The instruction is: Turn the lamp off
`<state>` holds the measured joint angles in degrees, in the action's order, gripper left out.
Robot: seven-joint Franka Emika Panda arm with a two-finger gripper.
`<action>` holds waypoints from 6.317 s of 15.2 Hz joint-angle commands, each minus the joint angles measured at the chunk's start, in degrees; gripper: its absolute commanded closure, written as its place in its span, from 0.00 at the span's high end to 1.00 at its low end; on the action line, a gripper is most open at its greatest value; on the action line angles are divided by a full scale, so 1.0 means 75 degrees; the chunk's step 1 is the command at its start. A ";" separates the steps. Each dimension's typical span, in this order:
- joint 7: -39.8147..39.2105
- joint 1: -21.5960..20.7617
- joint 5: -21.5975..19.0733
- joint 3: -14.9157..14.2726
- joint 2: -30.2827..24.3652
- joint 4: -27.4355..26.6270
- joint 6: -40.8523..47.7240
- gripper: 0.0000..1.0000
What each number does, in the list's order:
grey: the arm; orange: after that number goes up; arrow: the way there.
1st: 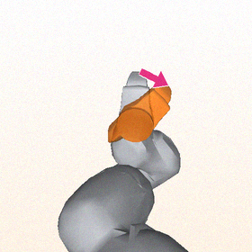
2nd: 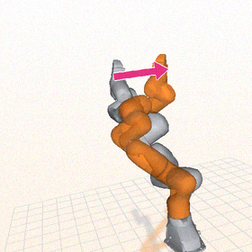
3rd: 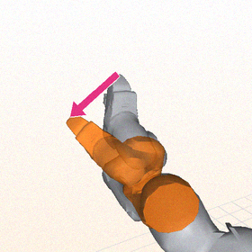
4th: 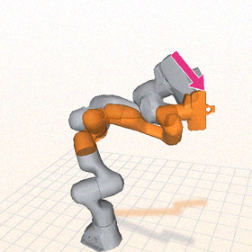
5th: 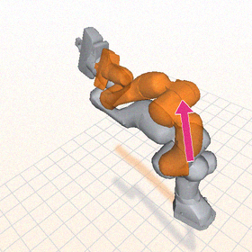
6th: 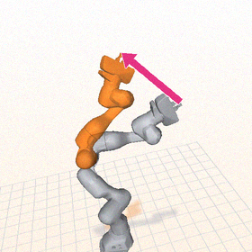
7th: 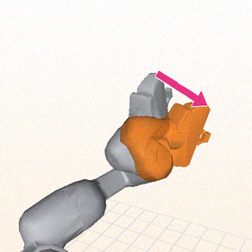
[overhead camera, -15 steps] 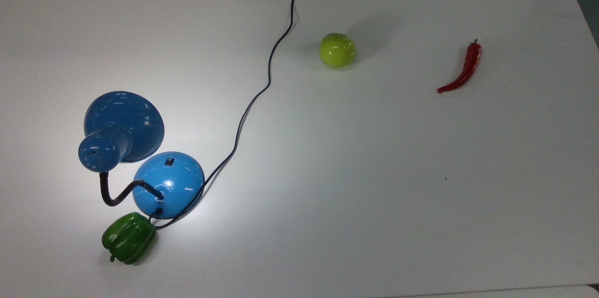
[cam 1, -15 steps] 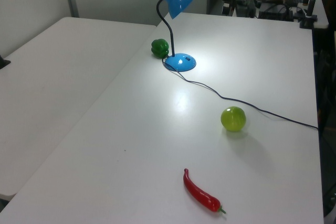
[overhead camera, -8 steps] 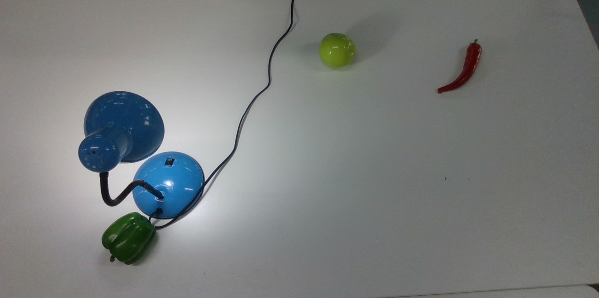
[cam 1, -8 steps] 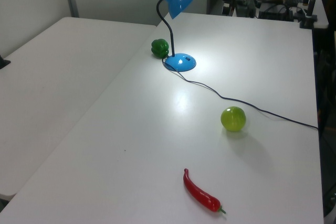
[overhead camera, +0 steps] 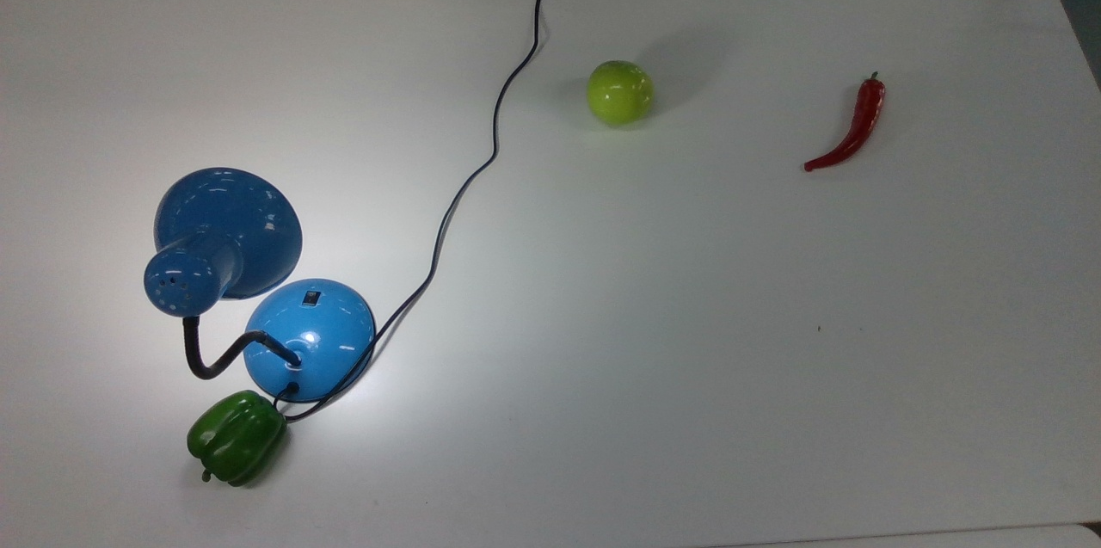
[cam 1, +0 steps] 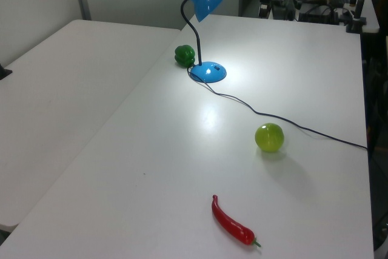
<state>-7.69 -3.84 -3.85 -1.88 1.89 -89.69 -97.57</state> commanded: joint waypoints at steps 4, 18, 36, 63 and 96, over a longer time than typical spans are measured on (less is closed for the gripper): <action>-0.0696 -0.0016 -0.0167 -0.0125 -0.0076 -0.0100 -0.0070 0.00; -0.1154 0.0031 0.0500 -0.0663 0.0251 -0.0756 -0.0128 0.00; -0.1377 0.0242 0.0548 -0.1051 0.1586 -0.2338 -0.5352 0.00; -0.1377 0.0383 -0.0401 -0.1039 0.4024 -0.1378 -0.8929 0.00; -0.1307 0.0324 -0.0401 -0.0945 0.4025 -0.1588 -0.8929 0.00</action>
<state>-17.42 -0.94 -6.29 -9.02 32.50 -99.48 -163.67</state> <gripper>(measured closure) 0.991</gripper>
